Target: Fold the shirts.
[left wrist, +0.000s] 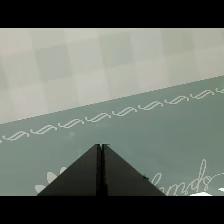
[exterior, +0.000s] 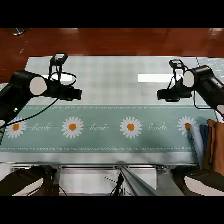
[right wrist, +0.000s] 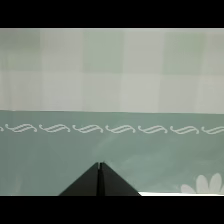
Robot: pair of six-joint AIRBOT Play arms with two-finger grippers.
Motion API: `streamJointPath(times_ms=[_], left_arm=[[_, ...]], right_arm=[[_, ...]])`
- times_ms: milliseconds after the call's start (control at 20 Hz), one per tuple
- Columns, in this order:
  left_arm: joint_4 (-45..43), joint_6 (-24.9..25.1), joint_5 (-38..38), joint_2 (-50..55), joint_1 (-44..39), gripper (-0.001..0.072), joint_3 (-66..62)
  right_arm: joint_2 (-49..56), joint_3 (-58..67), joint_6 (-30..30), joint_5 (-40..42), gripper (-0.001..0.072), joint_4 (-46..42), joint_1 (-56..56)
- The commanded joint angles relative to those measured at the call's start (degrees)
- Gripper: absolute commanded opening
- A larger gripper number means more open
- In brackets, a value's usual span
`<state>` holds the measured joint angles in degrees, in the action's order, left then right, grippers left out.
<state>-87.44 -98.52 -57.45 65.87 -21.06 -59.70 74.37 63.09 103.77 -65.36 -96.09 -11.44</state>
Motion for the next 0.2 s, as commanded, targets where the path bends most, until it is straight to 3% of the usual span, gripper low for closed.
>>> streamJointPath(times_ms=[0, 150], left_arm=[[0.0, 0.0, 0.0, 0.0, 0.0, 0.0018, 0.0], [0.0, 0.0, 0.0, 0.0, 0.0, 0.0018, 0.0]], right_arm=[[0.0, 0.0, 0.0, 0.0, 0.0024, 0.0, 0.0], [0.0, 0.0, 0.0, 0.0, 0.0024, 0.0, 0.0]])
